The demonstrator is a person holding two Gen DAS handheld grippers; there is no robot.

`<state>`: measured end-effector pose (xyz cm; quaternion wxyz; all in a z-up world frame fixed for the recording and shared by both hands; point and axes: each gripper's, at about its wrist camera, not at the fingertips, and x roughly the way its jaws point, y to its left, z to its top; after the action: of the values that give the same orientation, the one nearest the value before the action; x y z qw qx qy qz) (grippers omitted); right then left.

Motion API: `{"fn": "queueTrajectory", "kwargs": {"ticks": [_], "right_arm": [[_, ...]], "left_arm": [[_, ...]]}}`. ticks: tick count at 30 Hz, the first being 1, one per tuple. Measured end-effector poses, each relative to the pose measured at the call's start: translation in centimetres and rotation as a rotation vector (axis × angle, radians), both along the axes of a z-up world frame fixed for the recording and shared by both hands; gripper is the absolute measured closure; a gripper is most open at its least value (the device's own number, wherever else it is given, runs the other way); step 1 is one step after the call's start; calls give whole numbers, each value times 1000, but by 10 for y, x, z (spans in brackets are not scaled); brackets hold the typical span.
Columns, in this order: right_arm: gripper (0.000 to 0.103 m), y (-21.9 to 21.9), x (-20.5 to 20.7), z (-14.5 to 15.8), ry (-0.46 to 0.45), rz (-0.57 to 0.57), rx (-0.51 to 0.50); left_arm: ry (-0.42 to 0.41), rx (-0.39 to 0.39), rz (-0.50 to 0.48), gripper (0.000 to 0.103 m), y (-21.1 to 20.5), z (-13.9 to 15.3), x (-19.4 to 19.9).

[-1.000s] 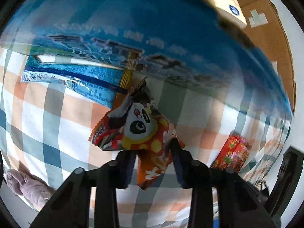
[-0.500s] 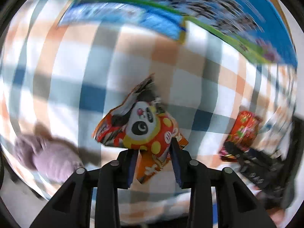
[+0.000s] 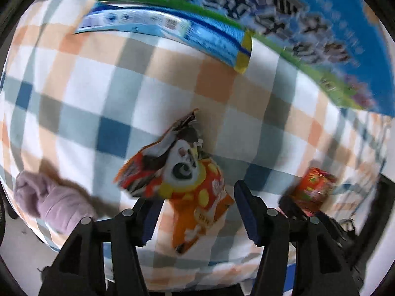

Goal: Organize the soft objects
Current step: 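Carry both bags into the box and open both grippers to drop them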

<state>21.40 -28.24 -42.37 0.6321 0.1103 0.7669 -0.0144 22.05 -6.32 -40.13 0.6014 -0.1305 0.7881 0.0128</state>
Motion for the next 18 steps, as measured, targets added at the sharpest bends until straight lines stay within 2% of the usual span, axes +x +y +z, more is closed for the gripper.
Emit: {"fn": "queueTrajectory", "kwargs": {"ticks": [4,5,6,8,12,18], "right_arm": [[31,-4,0,-10,2,-16,-11],[31,-4,1,-10,3,-16,-17],[32,-5,2,-12,2,-18,-22],[36,-1,2,-19,0,-17,-40],[52,-7,-5,-19,-10,-2,-73],[54,-2,-9,-18,-35,35,-108]], "left_arm": [[-53,80,-41,49,-13,-6,5],[-80,95,-53,59,-14,-4,7],[-101,106,-71,58,-19,-3,7],[-126,119,-97,61,-22,0,8],[-187,175,-184,69,-31,9,7],[-245,228,-263,72,-42,21,0]]}}
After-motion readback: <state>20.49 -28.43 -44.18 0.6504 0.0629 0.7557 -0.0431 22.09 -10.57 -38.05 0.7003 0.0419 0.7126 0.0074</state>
